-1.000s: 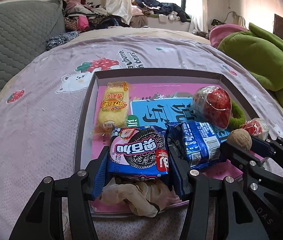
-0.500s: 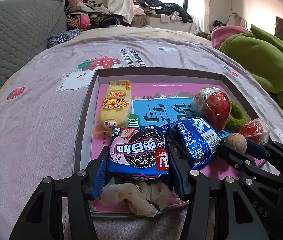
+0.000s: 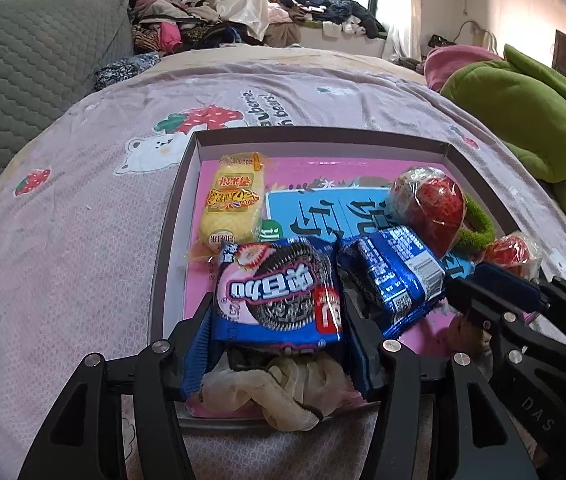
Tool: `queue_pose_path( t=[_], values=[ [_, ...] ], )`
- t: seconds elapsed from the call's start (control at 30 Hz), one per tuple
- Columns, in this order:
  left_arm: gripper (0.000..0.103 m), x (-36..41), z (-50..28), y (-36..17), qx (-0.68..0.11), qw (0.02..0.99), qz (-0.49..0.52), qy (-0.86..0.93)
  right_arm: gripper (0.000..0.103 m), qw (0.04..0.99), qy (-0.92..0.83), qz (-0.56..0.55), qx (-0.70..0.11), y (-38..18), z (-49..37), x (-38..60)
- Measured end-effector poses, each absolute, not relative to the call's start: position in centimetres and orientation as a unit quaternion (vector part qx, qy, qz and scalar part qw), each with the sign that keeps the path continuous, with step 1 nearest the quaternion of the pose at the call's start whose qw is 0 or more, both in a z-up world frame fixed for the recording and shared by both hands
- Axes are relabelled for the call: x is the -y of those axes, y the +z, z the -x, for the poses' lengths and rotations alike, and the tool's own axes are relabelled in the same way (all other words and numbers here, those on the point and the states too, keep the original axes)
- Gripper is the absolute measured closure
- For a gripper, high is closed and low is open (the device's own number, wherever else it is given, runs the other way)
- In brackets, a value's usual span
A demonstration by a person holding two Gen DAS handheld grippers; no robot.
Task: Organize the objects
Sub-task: 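Open both grippers to drop the walnut and cookie packet into the tray, then withdraw both tools back from the tray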
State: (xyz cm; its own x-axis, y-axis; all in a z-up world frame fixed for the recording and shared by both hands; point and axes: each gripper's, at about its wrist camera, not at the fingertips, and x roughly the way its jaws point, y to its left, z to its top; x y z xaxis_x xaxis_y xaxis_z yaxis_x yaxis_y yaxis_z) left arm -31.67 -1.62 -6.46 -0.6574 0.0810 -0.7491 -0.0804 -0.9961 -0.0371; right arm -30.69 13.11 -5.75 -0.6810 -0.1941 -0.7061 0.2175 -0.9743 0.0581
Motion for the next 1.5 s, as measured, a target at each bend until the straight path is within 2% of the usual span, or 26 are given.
queue_pose_path(
  t=[0.13,0.2,0.27,0.4,0.5,0.7,1.07,1.2,1.5],
  values=[
    [0.042,1.5,31.5,-6.2,-0.007,0.045,0.415,0.909,0.072,0.114,-0.919,-0.376,-0.012,-5.3,30.5,-13.2],
    [0.035,1.9,31.4,-5.9,0.007,0.049,0.417,0.908,0.072,0.117,-0.920,-0.374,-0.009,-5.0,30.4,-13.3],
    [0.032,2.0,31.3,-5.6,0.010,0.049,0.416,0.908,0.071,0.116,-0.922,-0.369,-0.008,-4.8,30.2,-13.4],
    [0.031,2.2,30.7,-4.5,0.017,0.049,0.407,0.912,0.070,0.116,-0.926,-0.360,0.000,-4.0,29.9,-13.7],
    [0.031,2.2,30.2,-3.9,0.012,0.044,0.402,0.915,0.061,0.115,-0.929,-0.353,0.005,-3.4,29.5,-14.0],
    [0.031,2.5,29.0,-2.9,0.022,0.044,0.399,0.915,0.050,0.107,-0.933,-0.344,0.018,-2.3,28.4,-15.0],
    [0.030,1.8,25.2,-1.0,0.021,0.036,0.384,0.923,0.049,0.104,-0.934,-0.339,0.027,0.8,25.4,-16.6],
    [0.030,1.4,23.4,1.3,0.031,0.023,0.360,0.932,0.044,0.103,-0.937,-0.332,0.028,2.4,23.8,-16.7],
    [0.030,1.1,19.6,6.1,0.029,0.002,0.339,0.940,0.038,0.108,-0.943,-0.314,0.019,5.9,20.0,-16.7]
  ],
)
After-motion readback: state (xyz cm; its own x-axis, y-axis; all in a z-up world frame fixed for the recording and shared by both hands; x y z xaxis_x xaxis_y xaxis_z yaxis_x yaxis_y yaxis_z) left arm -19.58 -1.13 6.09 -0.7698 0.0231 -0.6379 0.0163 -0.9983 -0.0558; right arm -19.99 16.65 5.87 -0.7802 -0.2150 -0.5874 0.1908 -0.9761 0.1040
